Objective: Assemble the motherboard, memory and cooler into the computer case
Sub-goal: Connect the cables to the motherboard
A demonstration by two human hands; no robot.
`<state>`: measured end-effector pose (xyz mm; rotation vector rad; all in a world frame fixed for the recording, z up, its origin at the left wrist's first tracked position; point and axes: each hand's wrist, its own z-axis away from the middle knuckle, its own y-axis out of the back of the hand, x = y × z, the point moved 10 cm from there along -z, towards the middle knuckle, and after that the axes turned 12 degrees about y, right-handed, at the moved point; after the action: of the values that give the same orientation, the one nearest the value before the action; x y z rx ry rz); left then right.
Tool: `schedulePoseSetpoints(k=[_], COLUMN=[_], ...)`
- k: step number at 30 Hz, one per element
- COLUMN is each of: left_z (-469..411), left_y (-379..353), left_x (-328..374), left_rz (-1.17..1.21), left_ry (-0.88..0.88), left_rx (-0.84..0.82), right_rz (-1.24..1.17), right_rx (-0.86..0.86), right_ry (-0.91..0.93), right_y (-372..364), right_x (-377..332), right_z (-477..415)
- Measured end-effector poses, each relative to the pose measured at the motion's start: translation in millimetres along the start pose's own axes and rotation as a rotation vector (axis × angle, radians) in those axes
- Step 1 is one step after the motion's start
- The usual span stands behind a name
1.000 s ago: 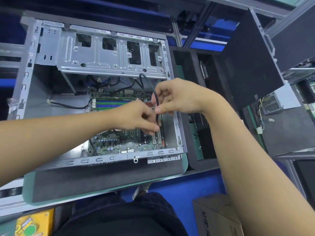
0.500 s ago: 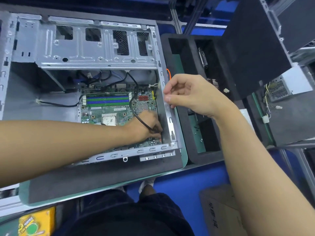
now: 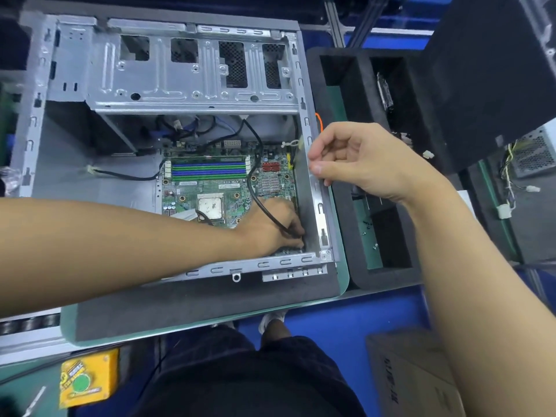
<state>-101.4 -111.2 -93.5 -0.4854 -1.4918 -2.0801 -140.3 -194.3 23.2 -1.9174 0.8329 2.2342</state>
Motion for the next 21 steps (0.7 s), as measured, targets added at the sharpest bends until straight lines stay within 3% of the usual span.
schedulePoseSetpoints(k=[15, 21], left_z=[1, 3], left_y=[-3, -7], left_x=[6, 10], left_rz=[-0.173, -0.227], left_ry=[0.092, -0.058], left_rx=[0.024, 0.039], right_rz=[-0.018, 0.06], right_rx=[-0.038, -0.05], right_ry=[-0.06, -0.073], right_y=[-5, -5], right_x=[4, 1], right_z=[-4, -6])
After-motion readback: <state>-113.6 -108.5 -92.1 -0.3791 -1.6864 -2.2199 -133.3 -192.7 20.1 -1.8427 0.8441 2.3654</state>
